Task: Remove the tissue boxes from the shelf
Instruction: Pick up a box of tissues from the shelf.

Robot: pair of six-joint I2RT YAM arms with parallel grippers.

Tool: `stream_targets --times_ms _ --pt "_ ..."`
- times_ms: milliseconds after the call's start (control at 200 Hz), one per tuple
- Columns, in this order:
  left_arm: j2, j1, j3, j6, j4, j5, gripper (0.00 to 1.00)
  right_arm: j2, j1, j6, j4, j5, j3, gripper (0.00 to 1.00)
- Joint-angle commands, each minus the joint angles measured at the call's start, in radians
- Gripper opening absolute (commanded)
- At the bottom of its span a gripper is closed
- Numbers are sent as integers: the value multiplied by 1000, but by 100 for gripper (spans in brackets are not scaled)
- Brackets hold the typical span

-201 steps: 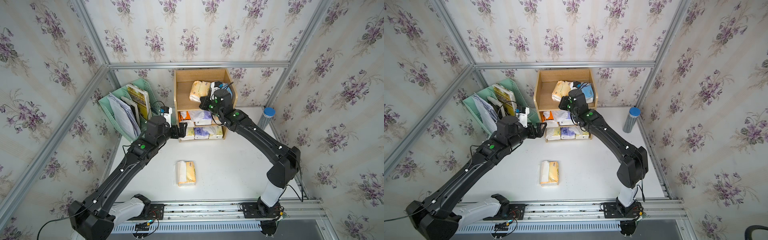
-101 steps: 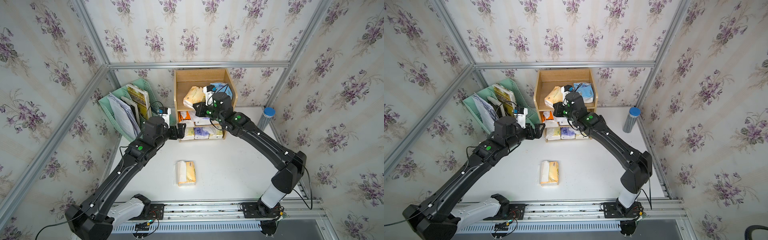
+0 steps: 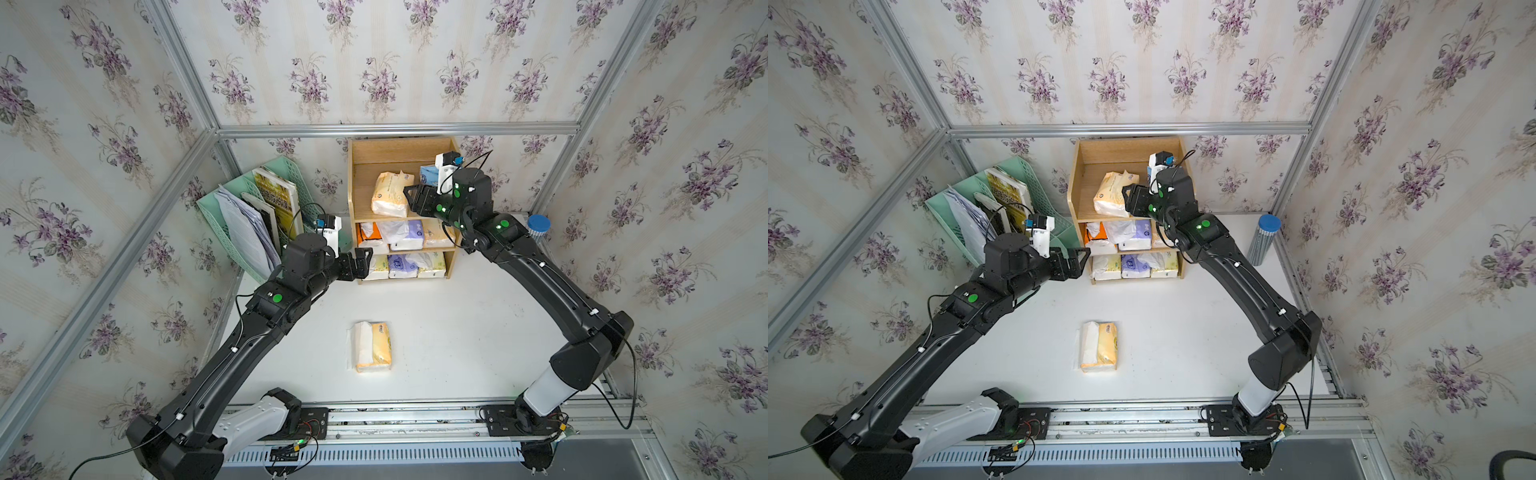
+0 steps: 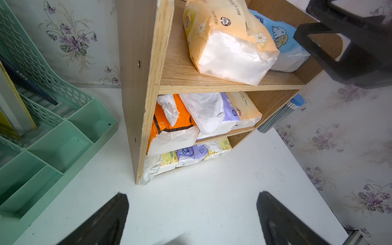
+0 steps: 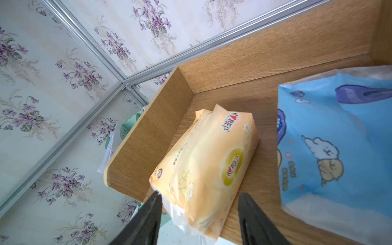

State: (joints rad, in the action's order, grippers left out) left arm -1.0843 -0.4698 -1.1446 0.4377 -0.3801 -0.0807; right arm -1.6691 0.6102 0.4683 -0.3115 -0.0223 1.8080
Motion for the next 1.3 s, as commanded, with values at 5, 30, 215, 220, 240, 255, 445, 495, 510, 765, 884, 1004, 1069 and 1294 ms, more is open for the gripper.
stream_targets --times_ms 5,30,215,220,240,255,445,495,510,765,884,1004,1069,1294 --pt "-1 0 0 5 4 2 99 -26 2 19 21 -71 7 62" --pt "-4 0 -1 7 5 -2 99 -32 3 24 22 -78 9 62" --pt "-18 0 -11 7 4 -27 99 -78 8 55 44 -108 6 60" --pt "-19 0 -11 6 4 -27 99 -80 9 54 45 -108 5 60" --pt "-20 0 -12 6 2 -28 99 -84 11 55 47 -107 5 60" --pt "-21 0 -13 4 -1 -28 99 -87 13 56 50 -106 6 60" --pt "-11 0 -9 -2 -22 -28 99 -100 31 56 61 -54 2 42" --pt "-1 1 -5 -2 -29 -20 99 -96 33 50 65 -51 -2 35" --pt "3 0 -2 -3 -31 -16 99 -94 33 47 65 -50 -2 32" --pt "86 0 42 8 -66 35 99 -25 46 -17 77 -89 -43 1" --pt "111 0 49 22 -90 26 99 30 52 -42 75 -111 -92 0" --pt "136 0 70 52 -77 -3 99 104 58 -55 87 -140 -177 0" --pt "144 -1 85 71 -54 -28 99 150 60 -61 97 -152 -228 0" --pt "126 -25 136 144 100 -122 99 271 61 -58 109 -146 -375 0"
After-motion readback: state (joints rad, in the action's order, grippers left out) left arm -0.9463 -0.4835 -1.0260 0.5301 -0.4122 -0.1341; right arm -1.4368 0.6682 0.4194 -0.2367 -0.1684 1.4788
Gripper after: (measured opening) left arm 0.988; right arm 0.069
